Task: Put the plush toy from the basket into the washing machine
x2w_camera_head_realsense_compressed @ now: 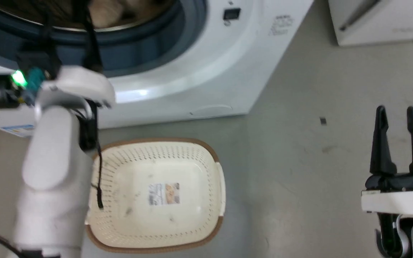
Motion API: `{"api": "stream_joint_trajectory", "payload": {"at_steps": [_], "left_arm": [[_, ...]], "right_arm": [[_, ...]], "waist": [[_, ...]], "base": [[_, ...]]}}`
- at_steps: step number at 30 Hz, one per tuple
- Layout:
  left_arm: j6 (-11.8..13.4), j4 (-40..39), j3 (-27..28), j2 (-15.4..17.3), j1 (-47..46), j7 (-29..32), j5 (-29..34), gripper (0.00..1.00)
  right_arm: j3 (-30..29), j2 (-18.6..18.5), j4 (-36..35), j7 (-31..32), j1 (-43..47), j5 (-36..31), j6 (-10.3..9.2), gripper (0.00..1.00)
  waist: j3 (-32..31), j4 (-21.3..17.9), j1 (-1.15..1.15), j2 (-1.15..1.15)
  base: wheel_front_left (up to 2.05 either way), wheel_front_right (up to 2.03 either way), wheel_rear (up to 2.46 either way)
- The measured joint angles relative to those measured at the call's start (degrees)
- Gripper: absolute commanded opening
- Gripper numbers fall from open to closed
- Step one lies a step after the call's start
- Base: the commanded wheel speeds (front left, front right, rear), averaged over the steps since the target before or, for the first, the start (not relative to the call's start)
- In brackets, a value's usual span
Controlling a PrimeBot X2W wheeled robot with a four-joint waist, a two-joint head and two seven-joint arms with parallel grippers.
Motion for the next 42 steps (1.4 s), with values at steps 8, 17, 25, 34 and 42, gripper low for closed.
{"api": "stream_joint_trajectory", "payload": {"at_steps": [8, 17, 25, 34, 42], "left_arm": [[-0.7, -8.9, 1.9, -3.1, 14.3, 0.0, 1.0, 1.00], [-1.0, -17.5, 1.3, -5.4, 29.4, 0.0, 3.5, 1.00], [-1.4, -20.2, 0.2, -6.3, 39.8, 0.0, 4.5, 1.00], [-1.4, -21.2, 0.0, -6.6, 44.5, 0.0, 5.0, 1.00], [-1.4, -21.2, 0.1, -6.6, 44.9, 0.3, 4.9, 0.00]], "right_arm": [[1.2, 0.0, 0.8, 0.0, 3.5, -1.2, 0.00, 1.00], [1.9, 0.0, 1.5, 0.0, 7.8, -1.3, 0.00, 1.00], [2.2, 0.0, 2.4, 0.0, 11.9, -1.8, 0.00, 1.00], [2.3, 0.0, 2.8, 0.0, 15.7, -2.0, 0.00, 1.00], [2.4, 0.0, 2.8, 0.1, 15.8, -2.1, 0.00, 0.00]], "waist": [[-8.0, 3.9, 0.00, 0.00], [-15.3, 6.8, -0.01, 0.00], [-20.5, 7.6, -0.01, 0.00], [-24.3, 7.3, -0.01, 0.00], [-24.7, 7.3, 0.00, 0.00]], "base": [[0.00, 0.00, 0.00], [0.00, 0.00, 0.00], [0.00, 0.00, 0.00], [0.00, 0.00, 0.00], [0.00, 0.00, 0.00]]}}
